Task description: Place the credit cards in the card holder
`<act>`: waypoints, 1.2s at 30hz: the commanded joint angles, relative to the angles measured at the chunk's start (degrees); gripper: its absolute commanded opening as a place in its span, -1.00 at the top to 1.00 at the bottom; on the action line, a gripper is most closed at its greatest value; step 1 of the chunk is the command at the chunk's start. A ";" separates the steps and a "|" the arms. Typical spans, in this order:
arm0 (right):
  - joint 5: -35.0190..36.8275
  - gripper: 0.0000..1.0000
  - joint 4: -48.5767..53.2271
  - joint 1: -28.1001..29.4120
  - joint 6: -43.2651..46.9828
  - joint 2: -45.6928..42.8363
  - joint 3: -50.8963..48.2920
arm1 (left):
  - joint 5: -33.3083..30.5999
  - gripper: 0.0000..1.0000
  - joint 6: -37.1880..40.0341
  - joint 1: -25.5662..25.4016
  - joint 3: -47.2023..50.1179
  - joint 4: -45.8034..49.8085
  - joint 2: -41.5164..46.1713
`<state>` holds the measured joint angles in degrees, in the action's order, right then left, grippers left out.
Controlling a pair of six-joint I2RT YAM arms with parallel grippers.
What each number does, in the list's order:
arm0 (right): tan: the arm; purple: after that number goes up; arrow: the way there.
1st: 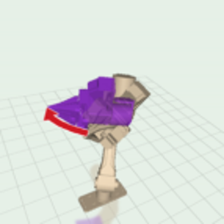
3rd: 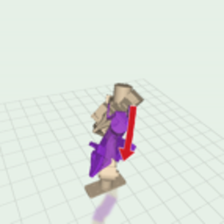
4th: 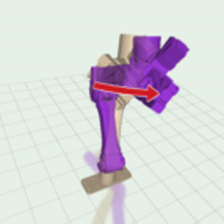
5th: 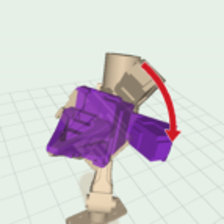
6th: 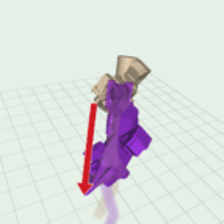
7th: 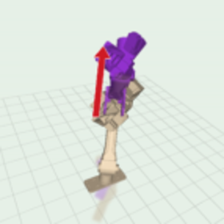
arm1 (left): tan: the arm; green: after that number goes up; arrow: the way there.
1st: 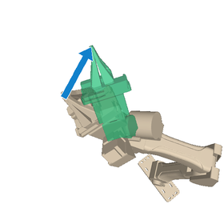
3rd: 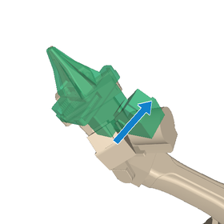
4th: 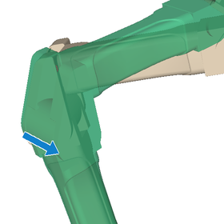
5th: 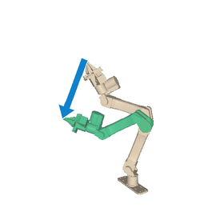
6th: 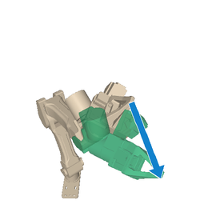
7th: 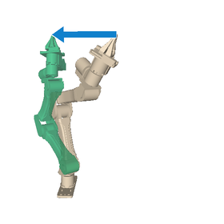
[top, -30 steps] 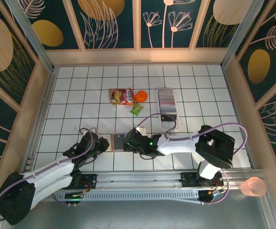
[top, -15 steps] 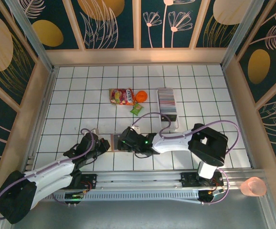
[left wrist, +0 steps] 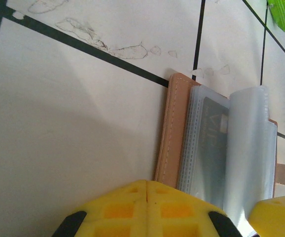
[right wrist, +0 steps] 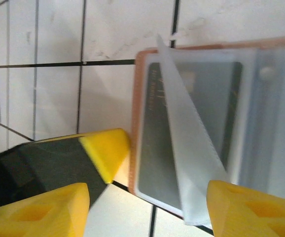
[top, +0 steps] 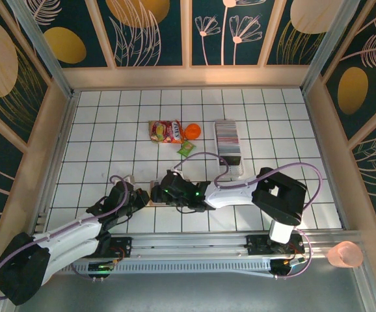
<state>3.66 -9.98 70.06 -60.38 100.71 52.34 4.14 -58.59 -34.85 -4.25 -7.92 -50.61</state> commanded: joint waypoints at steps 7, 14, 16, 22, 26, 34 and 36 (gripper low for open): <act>-1.54 -0.29 -8.52 -0.17 -1.05 2.24 -1.27 | 2.13 1.00 -1.16 -0.28 2.53 -2.35 0.51; -1.99 -0.29 -11.84 -0.24 -1.32 3.94 -1.35 | 2.01 1.00 -1.63 -0.29 3.17 -1.20 2.58; -2.10 -0.29 -13.88 -0.23 -1.51 4.35 -1.57 | 2.01 1.00 -1.70 -0.30 3.30 -0.31 3.75; -2.35 -0.29 -16.98 -0.28 -1.08 5.89 -0.59 | -3.09 1.00 -2.56 -0.28 1.53 8.40 10.35; -2.43 -0.29 -18.36 -0.52 -0.97 6.49 -0.57 | -8.56 1.00 -4.83 -0.24 -0.58 15.94 15.80; -4.19 -0.28 -21.65 -1.46 0.02 8.42 0.94 | -12.39 1.00 -9.49 -0.26 -2.43 21.35 19.63; -4.12 -0.28 -22.66 -1.75 0.57 8.85 1.71 | -14.07 1.00 -10.99 -0.26 -3.23 23.30 19.71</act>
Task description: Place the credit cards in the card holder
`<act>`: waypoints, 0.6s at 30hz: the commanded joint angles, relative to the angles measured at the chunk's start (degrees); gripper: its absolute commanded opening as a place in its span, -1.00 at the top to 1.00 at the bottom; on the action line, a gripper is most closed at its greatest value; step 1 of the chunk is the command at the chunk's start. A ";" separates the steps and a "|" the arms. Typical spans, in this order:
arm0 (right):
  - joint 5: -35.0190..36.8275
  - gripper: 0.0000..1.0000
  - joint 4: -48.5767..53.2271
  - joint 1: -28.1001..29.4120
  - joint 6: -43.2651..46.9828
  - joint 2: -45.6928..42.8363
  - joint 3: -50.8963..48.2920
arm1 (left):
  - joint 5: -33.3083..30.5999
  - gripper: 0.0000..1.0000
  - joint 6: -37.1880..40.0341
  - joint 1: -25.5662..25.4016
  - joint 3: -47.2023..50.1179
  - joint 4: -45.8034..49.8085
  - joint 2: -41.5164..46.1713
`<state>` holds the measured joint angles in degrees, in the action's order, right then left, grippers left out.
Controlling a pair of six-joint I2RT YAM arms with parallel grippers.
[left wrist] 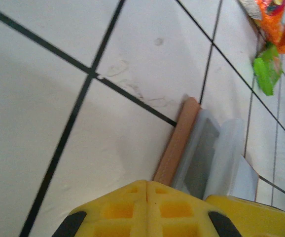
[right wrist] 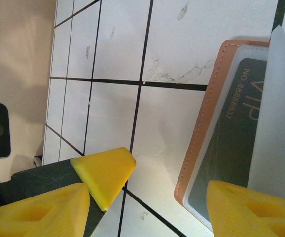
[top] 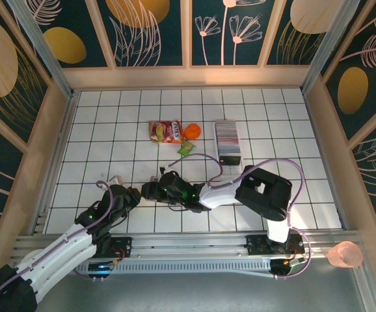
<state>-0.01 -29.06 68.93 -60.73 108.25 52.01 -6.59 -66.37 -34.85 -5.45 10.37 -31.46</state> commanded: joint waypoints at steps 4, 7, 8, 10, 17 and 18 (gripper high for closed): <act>-1.51 -0.28 -5.90 -1.40 2.00 2.64 3.96 | -7.03 1.00 -8.43 -0.27 -2.85 8.98 2.49; -2.48 -0.28 -7.61 -2.28 2.79 3.96 5.31 | -10.28 1.00 -11.78 -0.29 -3.20 12.07 5.73; -3.07 -0.28 -8.14 -2.67 3.01 4.48 6.00 | -11.77 1.00 -12.72 -0.28 -3.35 13.34 7.03; -4.00 -0.28 -9.20 -3.42 3.24 5.45 7.11 | -14.30 1.00 -13.23 -0.28 -3.72 15.27 9.25; -8.28 -0.29 -12.43 -6.57 5.40 10.64 13.50 | -16.67 1.00 -12.29 -0.30 -4.98 17.69 12.00; -8.89 -0.28 -13.34 -7.13 5.78 11.54 14.12 | -16.56 1.00 -12.36 -0.21 -5.02 17.82 11.72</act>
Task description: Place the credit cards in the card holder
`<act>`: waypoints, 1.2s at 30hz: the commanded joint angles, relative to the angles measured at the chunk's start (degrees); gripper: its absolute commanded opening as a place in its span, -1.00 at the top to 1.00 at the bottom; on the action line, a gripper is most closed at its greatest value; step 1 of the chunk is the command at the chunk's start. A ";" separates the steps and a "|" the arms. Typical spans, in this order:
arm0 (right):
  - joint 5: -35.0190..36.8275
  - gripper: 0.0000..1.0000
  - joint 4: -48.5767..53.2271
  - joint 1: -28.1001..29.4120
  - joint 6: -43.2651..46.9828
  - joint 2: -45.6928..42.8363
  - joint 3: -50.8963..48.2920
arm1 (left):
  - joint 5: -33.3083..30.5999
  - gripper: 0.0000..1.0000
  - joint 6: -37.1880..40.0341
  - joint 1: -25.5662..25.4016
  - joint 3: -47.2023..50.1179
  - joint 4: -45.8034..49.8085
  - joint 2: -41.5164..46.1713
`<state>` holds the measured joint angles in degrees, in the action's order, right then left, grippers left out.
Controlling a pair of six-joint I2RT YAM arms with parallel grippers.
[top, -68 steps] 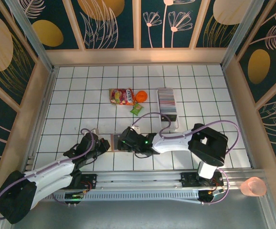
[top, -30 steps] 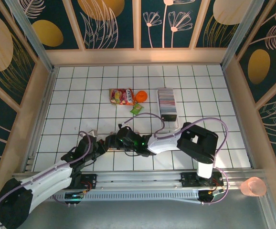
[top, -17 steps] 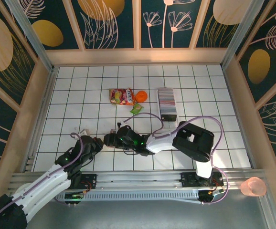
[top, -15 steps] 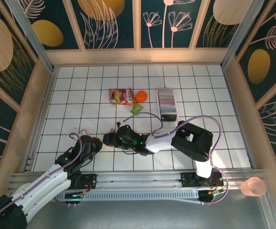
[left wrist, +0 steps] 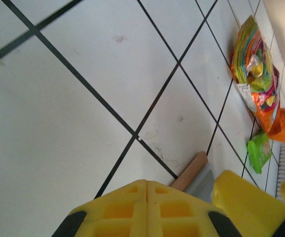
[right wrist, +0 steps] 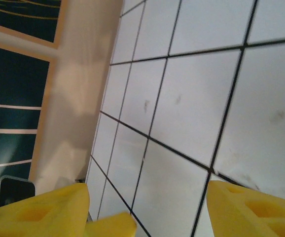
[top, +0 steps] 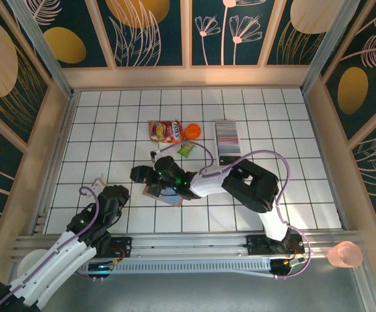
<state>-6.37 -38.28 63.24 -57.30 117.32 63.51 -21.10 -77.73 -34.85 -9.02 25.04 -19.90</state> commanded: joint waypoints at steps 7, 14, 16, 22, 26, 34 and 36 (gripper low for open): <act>-7.28 -0.29 -6.54 -3.65 5.08 10.77 11.69 | -1.26 1.00 -0.19 -0.25 -1.62 1.81 -2.35; -4.99 -0.29 -2.79 -4.97 8.01 9.09 13.34 | 0.67 0.91 8.03 -0.23 -3.42 -2.19 -6.38; -1.76 -0.29 2.10 -5.40 9.18 5.11 10.97 | 1.69 0.83 12.05 -0.21 -3.80 -5.52 -9.14; 9.82 -0.30 17.83 -4.93 9.04 -11.15 -1.32 | 5.02 0.37 22.15 1.26 -10.39 -11.31 -23.50; 18.44 -0.27 31.86 -2.94 5.47 -19.94 -6.85 | 18.04 0.31 26.71 9.27 -9.78 -21.13 -29.28; 20.67 -0.18 43.27 -0.31 -0.44 -29.90 -13.85 | 30.42 0.19 32.85 12.35 -10.26 -31.18 -42.14; 20.92 -0.18 45.14 0.11 -0.56 -30.82 -14.02 | 28.41 0.19 34.05 12.35 -10.21 -30.75 -44.30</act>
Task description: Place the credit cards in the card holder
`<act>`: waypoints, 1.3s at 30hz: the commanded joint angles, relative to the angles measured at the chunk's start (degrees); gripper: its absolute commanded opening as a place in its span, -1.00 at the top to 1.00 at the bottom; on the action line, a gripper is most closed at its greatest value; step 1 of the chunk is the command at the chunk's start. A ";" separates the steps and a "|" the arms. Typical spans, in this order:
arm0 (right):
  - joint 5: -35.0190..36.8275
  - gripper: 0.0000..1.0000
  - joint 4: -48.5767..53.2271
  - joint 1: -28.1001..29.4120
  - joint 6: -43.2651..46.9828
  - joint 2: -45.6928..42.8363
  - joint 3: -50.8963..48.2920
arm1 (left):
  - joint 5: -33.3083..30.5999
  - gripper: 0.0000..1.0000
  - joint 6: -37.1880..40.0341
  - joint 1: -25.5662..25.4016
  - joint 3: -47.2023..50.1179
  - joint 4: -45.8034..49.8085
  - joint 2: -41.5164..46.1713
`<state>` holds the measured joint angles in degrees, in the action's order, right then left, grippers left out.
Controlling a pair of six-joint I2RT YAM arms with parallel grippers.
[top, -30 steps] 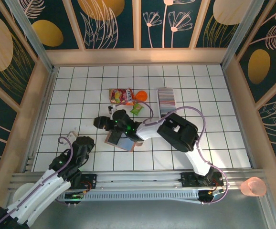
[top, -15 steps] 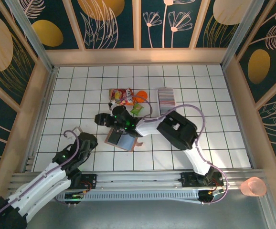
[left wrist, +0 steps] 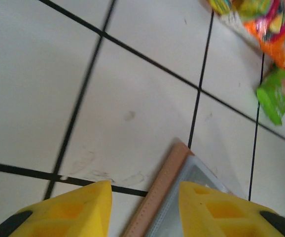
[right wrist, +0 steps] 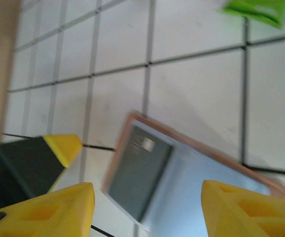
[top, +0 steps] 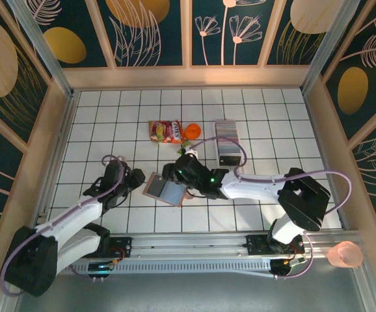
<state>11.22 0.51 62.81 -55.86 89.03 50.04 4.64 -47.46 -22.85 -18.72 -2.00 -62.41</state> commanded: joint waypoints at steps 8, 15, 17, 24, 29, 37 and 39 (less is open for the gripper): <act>0.42 -0.20 7.77 1.00 -1.63 -3.70 -1.10 | 7.99 0.13 4.77 0.31 1.52 -7.89 -7.81; -2.43 -0.20 11.48 0.52 -1.35 -3.76 -0.74 | 8.43 0.10 2.40 -5.79 3.43 -9.89 -8.51; -3.30 -0.20 12.69 0.43 -0.95 -4.03 -0.48 | 9.57 0.10 0.94 -6.93 3.99 -10.99 -9.45; -4.60 -0.20 15.53 -0.05 -1.04 -6.03 -1.97 | 10.43 0.12 -3.87 -9.04 6.06 -10.74 -4.57; -4.94 -0.19 18.48 -0.40 -0.32 -6.42 -1.29 | 10.76 0.12 -5.53 -10.95 6.65 -9.04 -0.99; -7.73 -0.10 19.18 -0.66 0.77 -4.23 -1.36 | 12.70 0.14 -7.09 -12.72 7.53 -12.07 -2.26; -8.18 -0.08 19.00 -0.75 0.97 -3.14 -1.18 | 13.47 0.16 -7.68 -13.47 7.58 -13.22 -2.53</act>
<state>4.05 17.91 62.54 -55.83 84.42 48.95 15.09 -53.10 -35.18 -11.75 -13.58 -64.25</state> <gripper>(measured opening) 0.546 0.425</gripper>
